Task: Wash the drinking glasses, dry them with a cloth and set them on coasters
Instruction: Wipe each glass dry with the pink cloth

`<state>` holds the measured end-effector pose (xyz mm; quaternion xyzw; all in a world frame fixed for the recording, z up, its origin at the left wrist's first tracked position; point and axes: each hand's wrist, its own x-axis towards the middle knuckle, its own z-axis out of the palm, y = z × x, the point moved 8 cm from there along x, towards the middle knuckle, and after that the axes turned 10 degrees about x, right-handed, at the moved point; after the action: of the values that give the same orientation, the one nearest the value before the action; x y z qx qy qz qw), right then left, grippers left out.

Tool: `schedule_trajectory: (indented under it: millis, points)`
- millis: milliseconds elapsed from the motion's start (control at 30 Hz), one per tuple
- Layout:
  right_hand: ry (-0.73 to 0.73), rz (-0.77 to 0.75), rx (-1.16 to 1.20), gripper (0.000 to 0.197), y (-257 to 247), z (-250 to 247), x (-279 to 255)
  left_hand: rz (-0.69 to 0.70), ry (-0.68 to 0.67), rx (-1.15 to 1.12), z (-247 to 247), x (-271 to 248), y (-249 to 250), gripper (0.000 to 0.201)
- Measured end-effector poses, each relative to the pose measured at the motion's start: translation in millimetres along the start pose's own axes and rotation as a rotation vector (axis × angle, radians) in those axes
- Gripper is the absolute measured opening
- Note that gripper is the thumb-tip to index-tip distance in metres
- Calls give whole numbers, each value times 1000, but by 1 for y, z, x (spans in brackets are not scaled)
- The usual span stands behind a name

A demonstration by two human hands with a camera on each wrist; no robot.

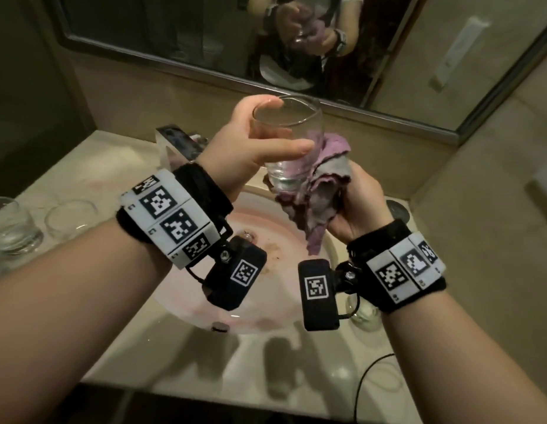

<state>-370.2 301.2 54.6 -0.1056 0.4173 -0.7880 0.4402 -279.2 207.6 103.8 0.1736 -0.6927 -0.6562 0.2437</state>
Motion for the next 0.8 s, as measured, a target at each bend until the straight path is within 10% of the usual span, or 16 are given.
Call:
schedule_trajectory:
  millis: [267,467,800]
  points:
    - [618,-447,-271,28,-103,-137,-84,-21,-140,276,92,4,-36,81]
    - [924,-508,-735,36,-132,-217,-148,34,-250,486,169,-12,-60,83]
    - [727,-414,-1170,32,-145,-274,-158,170,-473,1110,305,-27,-96,85]
